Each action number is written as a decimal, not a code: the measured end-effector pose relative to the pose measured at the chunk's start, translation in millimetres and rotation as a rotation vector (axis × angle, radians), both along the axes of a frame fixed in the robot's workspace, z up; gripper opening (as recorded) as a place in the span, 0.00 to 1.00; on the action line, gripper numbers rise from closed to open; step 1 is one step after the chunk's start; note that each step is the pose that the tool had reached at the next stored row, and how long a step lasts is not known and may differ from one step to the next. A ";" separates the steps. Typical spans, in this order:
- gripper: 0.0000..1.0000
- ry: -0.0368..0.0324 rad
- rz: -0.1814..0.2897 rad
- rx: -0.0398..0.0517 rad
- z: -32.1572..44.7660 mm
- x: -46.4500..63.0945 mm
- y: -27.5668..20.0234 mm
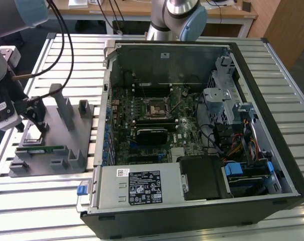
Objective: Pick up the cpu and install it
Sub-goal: 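Pick up the cpu and move it towards the insertion slot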
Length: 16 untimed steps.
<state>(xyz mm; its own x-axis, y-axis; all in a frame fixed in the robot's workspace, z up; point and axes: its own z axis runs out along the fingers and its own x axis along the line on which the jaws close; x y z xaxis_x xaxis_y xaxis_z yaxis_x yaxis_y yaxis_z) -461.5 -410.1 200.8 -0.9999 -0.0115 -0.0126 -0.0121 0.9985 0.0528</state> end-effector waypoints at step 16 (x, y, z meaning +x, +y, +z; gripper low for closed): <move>0.63 0.0006 -0.002 -0.0181 -12.0 0.0 3.8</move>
